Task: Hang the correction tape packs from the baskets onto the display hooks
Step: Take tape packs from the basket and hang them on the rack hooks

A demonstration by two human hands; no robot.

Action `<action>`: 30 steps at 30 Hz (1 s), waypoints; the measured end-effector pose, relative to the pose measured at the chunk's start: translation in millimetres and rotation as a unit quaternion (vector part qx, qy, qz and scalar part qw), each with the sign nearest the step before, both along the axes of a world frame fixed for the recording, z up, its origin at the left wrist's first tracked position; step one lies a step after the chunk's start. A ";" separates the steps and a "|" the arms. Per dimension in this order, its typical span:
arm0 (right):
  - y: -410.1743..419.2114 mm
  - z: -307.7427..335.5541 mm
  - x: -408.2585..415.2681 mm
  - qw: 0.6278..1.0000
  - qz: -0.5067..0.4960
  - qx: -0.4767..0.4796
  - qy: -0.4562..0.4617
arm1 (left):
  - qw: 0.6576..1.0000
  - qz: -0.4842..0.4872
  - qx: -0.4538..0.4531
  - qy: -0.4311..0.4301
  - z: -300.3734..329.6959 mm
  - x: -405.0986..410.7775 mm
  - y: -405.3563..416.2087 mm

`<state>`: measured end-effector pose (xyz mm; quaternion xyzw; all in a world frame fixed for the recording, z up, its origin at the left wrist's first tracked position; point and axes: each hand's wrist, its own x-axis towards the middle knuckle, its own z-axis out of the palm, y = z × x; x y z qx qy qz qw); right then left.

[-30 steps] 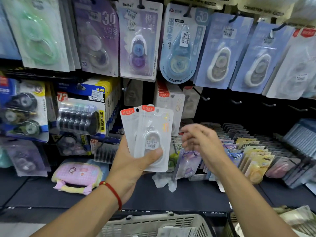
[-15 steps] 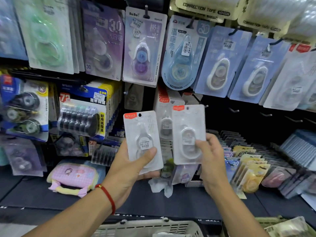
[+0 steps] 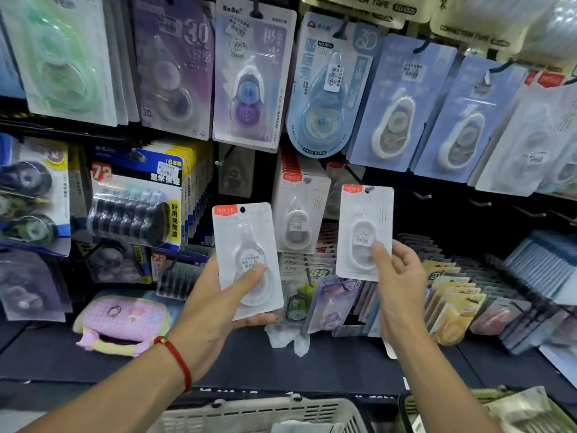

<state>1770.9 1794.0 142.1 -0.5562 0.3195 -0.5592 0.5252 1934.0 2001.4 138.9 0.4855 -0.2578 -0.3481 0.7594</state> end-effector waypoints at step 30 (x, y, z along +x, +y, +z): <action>38.1 -9.4 -23.3 0.950 0.278 -0.043 0.138 | 0.992 -0.055 0.029 -0.106 5.7 -54.3 -37.6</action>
